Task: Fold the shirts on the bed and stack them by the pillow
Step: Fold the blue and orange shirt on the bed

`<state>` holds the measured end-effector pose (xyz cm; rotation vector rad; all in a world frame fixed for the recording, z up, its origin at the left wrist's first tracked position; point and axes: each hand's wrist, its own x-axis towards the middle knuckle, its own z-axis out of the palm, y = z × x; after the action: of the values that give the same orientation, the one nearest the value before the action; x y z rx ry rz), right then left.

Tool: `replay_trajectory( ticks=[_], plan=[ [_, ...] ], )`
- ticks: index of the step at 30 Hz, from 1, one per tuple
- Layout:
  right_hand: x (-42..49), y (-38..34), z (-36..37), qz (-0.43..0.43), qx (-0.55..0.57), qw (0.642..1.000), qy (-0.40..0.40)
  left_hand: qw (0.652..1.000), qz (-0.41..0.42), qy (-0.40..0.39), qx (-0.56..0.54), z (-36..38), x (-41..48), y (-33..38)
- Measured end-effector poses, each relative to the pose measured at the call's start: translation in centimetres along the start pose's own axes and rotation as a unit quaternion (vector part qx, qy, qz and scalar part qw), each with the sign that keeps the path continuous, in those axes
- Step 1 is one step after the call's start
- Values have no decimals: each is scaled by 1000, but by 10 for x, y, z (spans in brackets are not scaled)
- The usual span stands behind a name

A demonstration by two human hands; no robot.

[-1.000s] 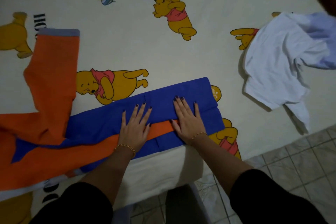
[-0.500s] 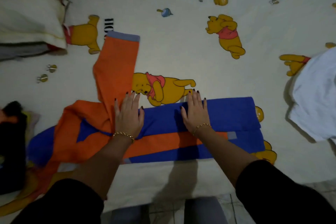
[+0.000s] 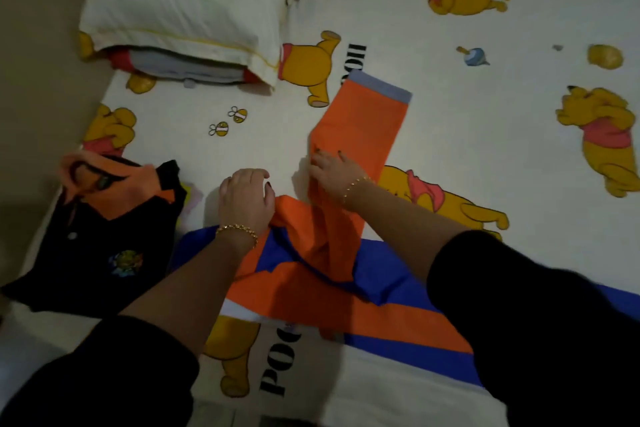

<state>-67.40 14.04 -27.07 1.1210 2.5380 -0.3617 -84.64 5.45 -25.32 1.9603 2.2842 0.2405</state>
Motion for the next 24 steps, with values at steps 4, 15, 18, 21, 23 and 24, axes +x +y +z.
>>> replay_trajectory(
  ticks=[4,15,18,21,23,24],
  plan=[
    [26,-10,-5,-119,-192,973,-46,1000,-2,-10,15,1,7,-19],
    [-52,52,-24,-42,-15,998,-54,960,82,-196,-182,0,18,30],
    [-89,66,-34,-48,39,997,47,921,164,-278,-218,-8,17,76],
    [-131,76,-40,-55,96,990,85,909,228,-312,-155,-10,4,117],
    [-159,83,-43,-38,104,991,68,915,233,-306,-120,-14,-5,130],
    [-172,86,-43,-20,92,995,35,921,231,-295,-108,-16,-8,131]
  ],
)
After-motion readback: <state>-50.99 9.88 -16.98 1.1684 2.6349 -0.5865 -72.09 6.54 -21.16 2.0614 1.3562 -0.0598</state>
